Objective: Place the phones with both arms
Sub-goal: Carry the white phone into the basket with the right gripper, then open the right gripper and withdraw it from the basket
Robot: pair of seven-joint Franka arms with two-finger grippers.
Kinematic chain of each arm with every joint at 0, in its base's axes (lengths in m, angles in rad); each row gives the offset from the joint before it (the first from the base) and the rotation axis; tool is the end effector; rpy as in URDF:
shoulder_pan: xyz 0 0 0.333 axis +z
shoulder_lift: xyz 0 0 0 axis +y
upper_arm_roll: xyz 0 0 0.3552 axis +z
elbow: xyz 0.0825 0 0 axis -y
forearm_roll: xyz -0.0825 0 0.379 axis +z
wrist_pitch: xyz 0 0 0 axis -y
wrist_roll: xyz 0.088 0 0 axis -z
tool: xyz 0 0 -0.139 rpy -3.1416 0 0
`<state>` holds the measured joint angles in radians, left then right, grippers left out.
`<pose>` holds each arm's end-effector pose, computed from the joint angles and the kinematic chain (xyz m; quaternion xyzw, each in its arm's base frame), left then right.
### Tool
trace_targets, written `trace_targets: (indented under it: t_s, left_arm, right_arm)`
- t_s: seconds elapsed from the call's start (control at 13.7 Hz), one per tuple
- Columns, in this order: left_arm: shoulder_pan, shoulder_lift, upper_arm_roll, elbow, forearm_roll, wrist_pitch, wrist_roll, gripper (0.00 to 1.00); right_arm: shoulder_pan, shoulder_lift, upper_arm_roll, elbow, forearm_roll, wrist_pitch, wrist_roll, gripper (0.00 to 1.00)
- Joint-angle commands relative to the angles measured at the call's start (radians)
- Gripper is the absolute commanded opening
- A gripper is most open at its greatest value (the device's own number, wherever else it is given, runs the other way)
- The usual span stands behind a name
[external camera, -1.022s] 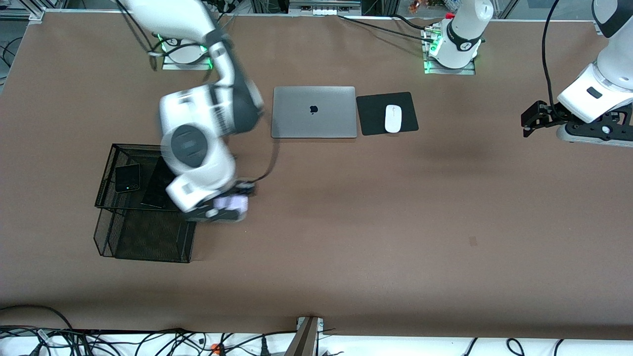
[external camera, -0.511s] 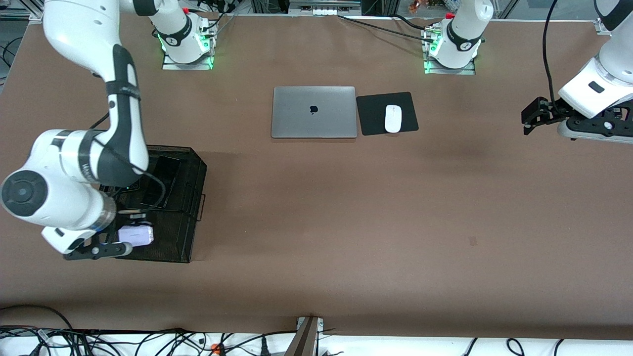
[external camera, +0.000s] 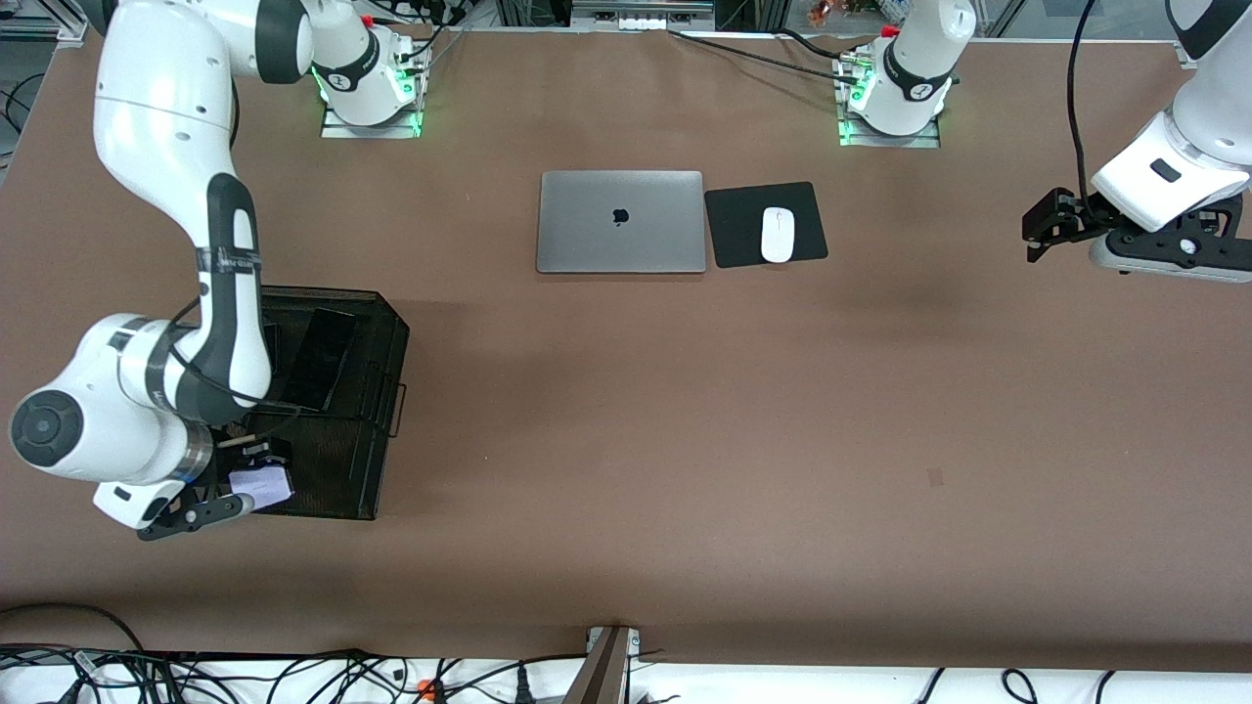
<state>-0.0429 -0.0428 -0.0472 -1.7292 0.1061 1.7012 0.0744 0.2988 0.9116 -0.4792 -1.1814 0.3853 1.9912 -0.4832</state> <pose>0.5423 -0.0361 0.5927 -0.9946 0.0885 -0.0078 0.0536 0.7827 0.0024 0.2638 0.9883 0.1518 -0.0084 0.0102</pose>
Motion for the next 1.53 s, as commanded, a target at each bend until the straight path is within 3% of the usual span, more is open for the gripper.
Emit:
trace_targets:
  t_s: [0.0, 0.07, 0.15, 0.22, 0.51, 0.73, 0.95, 1.31, 1.46]
  left_arm:
    - [0.001, -0.002, -0.003, 0.02, -0.031, -0.026, 0.011, 1.0]
    - [0.0, -0.002, -0.003, 0.019, -0.031, -0.026, 0.013, 1.0]
    - [0.001, -0.002, -0.003, 0.02, -0.031, -0.029, 0.013, 1.0]
    - [0.001, -0.002, -0.003, 0.02, -0.031, -0.038, 0.013, 1.0]
    - [0.0, -0.002, -0.003, 0.022, -0.031, -0.045, 0.011, 1.0]
    - [-0.006, 0.007, -0.005, 0.075, -0.02, -0.109, 0.011, 1.0]
    - [0.005, 0.034, -0.008, 0.097, -0.013, -0.109, 0.01, 1.0]
    - [0.006, 0.05, -0.008, 0.114, -0.031, -0.101, 0.01, 1.0]
    - [0.003, 0.05, -0.01, 0.115, -0.031, -0.103, 0.01, 1.0]
  right_arm:
    - [-0.006, -0.005, 0.011, -0.024, 0.044, -0.002, -0.023, 0.0]
    - [-0.004, -0.005, 0.013, -0.036, 0.049, -0.002, -0.008, 0.0]
    - [-0.001, -0.005, 0.013, -0.038, 0.053, -0.002, 0.014, 0.31]
    - [-0.003, -0.007, 0.013, -0.038, 0.063, -0.003, 0.049, 0.99]
    - [-0.001, -0.059, -0.007, -0.03, 0.054, -0.109, 0.061, 1.0]
    - [0.017, -0.157, -0.064, -0.03, 0.044, -0.233, 0.06, 1.0]
    - [0.048, -0.262, -0.068, -0.04, -0.075, -0.36, 0.106, 1.0]
    - [0.095, -0.546, -0.062, -0.272, -0.242, -0.387, 0.207, 1.0]
    - [0.08, -0.678, 0.026, -0.387, -0.356, -0.359, 0.311, 1.0]
